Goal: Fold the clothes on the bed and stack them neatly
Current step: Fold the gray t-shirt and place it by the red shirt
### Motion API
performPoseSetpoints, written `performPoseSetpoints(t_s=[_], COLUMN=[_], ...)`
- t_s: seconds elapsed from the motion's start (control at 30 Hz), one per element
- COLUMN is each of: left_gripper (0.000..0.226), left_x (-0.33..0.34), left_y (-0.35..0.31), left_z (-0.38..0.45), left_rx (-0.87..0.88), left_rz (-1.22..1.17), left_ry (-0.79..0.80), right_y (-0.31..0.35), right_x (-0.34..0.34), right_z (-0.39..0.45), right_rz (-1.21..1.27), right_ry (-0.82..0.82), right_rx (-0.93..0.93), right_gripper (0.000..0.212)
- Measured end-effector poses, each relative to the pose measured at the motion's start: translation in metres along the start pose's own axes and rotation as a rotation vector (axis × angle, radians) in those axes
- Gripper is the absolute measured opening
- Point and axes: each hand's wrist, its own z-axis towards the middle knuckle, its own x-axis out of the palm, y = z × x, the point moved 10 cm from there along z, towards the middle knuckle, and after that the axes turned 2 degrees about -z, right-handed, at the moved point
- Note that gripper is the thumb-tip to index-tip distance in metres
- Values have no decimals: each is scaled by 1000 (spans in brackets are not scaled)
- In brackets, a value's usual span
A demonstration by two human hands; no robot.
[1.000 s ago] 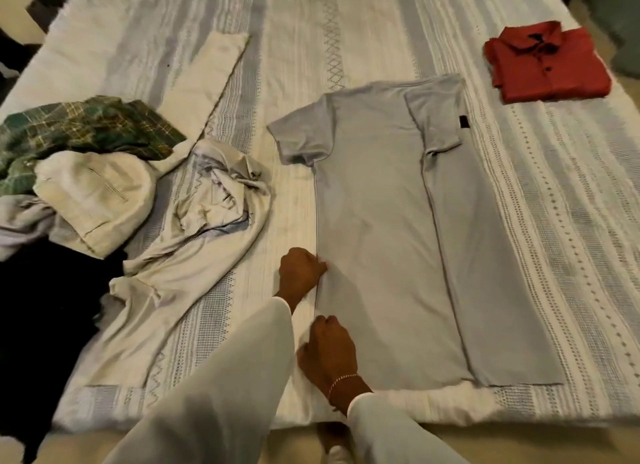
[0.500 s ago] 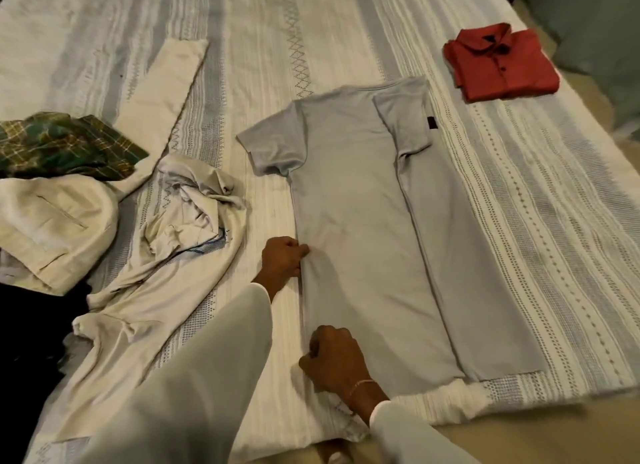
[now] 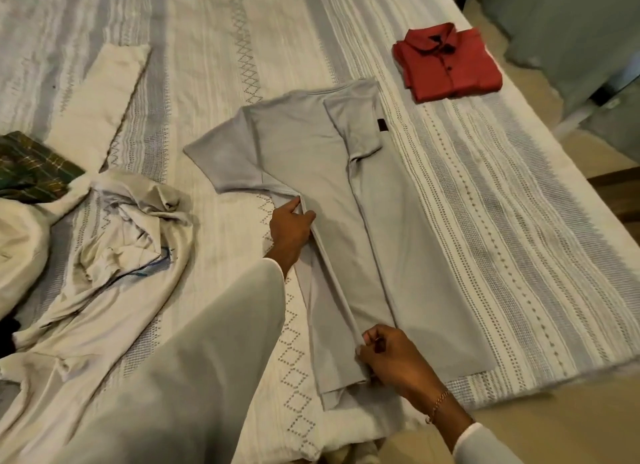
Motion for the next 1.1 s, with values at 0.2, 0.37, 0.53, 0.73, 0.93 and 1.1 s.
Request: performPoseSetpoints(t_s=[0.2, 0.37, 0.53, 0.73, 0.93, 1.1], left_gripper=[75, 71, 76, 51, 48, 48], left_x=[53, 80, 92, 75, 43, 23], left_y=[-10, -26, -31, -43, -17, -20], left_z=[-8, -18, -17, -37, -45, -36], left_rx=[17, 147, 156, 278, 271, 247], left_rz=[121, 388, 605, 732, 728, 717], left_ry=[60, 103, 116, 71, 110, 98], right_y=[-7, -2, 5, 30, 27, 67], right_x=[-48, -61, -65, -25, 2, -5], right_z=[10, 5, -1, -16, 1, 27], right_rz=[-280, -463, -788, -774, -742, -610], right_ry=[-196, -294, -376, -370, -120, -65], right_rx=[-99, -192, -237, -706, -574, -592], right_gripper=[11, 17, 12, 22, 30, 93])
